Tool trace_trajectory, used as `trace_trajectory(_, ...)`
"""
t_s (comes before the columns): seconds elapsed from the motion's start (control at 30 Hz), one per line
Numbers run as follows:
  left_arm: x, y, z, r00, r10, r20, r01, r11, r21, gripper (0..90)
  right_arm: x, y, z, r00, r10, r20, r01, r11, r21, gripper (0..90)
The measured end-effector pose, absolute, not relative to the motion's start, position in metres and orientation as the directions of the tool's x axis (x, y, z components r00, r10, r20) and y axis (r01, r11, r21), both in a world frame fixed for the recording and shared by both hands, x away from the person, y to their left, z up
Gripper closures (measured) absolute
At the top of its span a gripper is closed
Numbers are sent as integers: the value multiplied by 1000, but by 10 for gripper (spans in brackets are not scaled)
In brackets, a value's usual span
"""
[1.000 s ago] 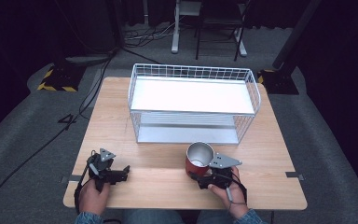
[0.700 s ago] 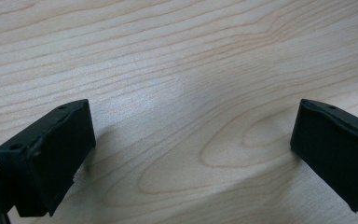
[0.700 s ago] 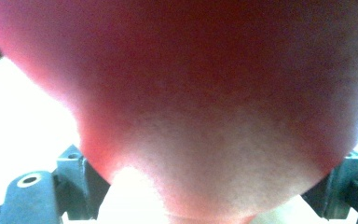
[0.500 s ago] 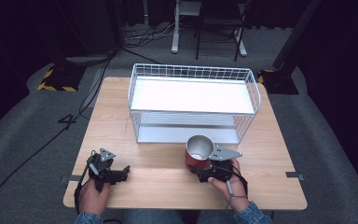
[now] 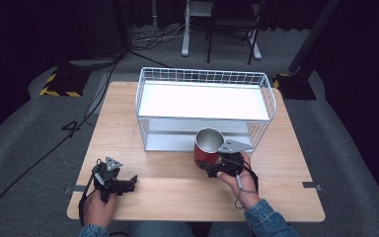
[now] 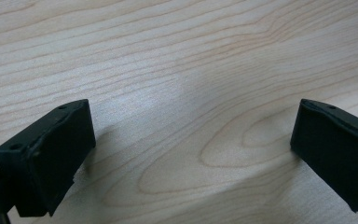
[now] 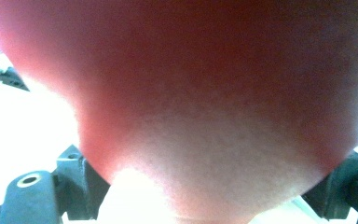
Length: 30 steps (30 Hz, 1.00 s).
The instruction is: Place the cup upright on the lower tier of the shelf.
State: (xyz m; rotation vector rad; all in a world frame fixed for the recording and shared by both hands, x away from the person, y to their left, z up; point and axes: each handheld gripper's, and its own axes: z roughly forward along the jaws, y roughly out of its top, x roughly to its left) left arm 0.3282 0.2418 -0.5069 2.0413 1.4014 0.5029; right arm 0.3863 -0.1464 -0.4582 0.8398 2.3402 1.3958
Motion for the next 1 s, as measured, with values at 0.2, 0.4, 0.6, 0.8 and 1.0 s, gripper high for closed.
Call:
trace_trajectory(0.2, 328, 242, -507, 368, 929, -29, 699, -256, 668, 0, 403, -143, -457, -773, 633, 48, 338, 348, 874, 170)
trace_trajectory(0.4, 328, 242, -507, 368, 929, -29, 699, -256, 667, 0, 418, -138, -458, -754, 656, 35, 338, 342, 877, 170)
trace_trajectory(0.6, 328, 242, -507, 369, 929, -28, 699, -257, 667, 0, 433, -132, -461, -738, 674, 21, 339, 343, 876, 170)
trace_trajectory(0.8, 328, 242, -507, 368, 929, -29, 699, -256, 667, 0, 448, -128, -463, -722, 692, 13, 339, 338, 878, 170)
trace_trajectory(1.0, 328, 242, -507, 368, 929, -29, 699, -257, 667, 0, 457, -124, -467, -706, 709, 4, 343, 336, 877, 170)
